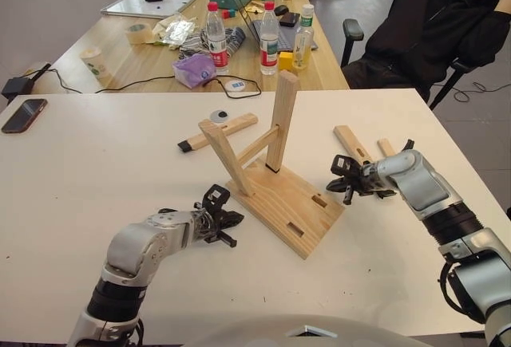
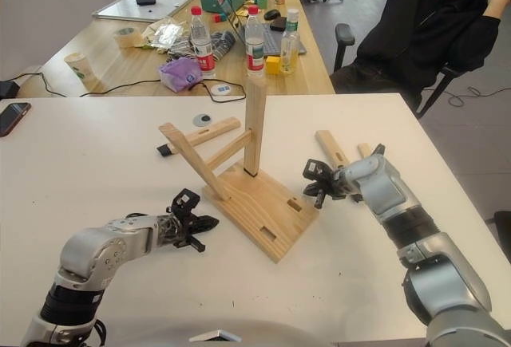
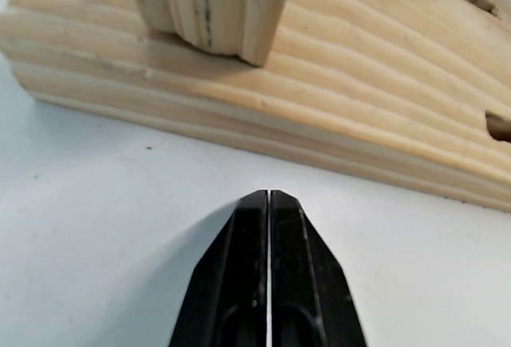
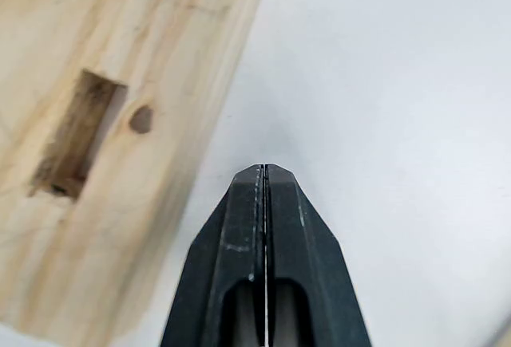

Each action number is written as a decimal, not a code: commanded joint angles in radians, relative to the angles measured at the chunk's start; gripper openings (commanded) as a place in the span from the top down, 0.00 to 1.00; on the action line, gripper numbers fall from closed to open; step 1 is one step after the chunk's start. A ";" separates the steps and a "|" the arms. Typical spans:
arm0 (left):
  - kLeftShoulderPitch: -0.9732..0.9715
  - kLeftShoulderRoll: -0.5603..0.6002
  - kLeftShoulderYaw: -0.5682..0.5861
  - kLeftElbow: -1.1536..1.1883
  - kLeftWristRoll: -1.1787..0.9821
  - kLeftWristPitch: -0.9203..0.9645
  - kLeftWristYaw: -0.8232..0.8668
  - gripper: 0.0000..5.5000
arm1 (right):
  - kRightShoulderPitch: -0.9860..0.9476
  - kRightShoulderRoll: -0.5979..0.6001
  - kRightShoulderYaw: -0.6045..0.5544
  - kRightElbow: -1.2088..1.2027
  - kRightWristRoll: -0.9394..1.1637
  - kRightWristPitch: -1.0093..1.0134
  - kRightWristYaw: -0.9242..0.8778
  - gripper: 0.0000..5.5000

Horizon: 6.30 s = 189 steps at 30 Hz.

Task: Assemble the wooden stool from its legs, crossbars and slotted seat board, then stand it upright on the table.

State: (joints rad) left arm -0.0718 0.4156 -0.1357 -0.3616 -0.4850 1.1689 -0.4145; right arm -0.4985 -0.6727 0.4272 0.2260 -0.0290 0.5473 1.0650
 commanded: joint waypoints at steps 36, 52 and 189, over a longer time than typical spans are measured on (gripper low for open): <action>-0.081 -0.135 0.379 0.251 0.206 -0.395 0.309 1.00 | -0.125 0.031 -0.489 0.508 0.084 -0.052 -0.458 0.57; -0.220 -0.036 0.309 0.375 0.275 -0.535 0.206 1.00 | -0.012 0.017 -0.507 0.615 0.099 -0.045 -0.425 0.67; -0.538 0.175 0.249 1.474 0.488 -1.345 -0.237 0.58 | -0.050 0.093 -0.400 0.680 0.080 -0.111 -0.358 1.00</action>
State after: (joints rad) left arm -0.6388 0.5340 0.1498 1.1891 -0.0148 -0.1780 -0.5253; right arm -0.6048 -0.6026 0.0056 0.8798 0.0714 0.3959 0.6981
